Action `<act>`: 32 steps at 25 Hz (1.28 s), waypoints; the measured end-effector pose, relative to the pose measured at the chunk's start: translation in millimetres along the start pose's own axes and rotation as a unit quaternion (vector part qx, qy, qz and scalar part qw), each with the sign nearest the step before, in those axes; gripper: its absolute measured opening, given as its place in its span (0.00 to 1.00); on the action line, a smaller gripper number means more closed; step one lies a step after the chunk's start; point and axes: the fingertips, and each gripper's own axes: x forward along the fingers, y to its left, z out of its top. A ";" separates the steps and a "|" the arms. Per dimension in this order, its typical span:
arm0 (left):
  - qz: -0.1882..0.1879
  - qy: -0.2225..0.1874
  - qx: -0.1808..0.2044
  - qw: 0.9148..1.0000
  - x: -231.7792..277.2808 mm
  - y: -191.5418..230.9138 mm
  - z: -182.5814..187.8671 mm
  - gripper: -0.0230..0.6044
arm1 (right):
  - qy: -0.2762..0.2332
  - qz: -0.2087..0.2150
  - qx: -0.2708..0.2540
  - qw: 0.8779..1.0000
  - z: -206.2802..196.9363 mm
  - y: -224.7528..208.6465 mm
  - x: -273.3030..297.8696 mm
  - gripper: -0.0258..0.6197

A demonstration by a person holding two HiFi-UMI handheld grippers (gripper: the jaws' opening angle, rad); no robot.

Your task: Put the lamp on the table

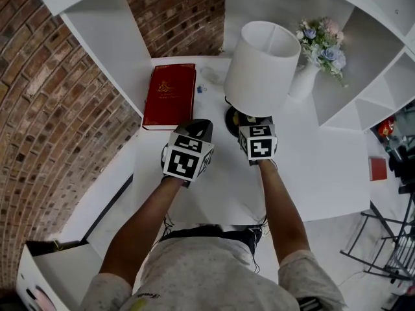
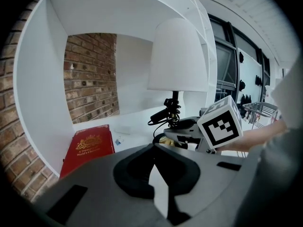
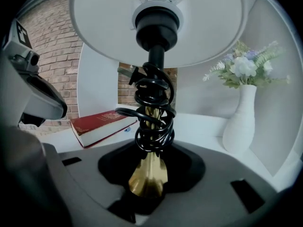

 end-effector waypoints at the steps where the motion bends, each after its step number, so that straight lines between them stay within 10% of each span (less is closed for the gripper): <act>1: 0.000 -0.001 -0.002 1.000 -1.1 -1.5 0.8 0.02 | 0.003 -0.001 -0.001 1.000 -0.5 -0.5 -2.3 0.23; 32: 0.005 -0.048 -0.021 0.999 -15.3 -79.2 51.1 0.02 | 0.025 -0.034 0.001 0.999 7.5 -60.1 -126.8 0.24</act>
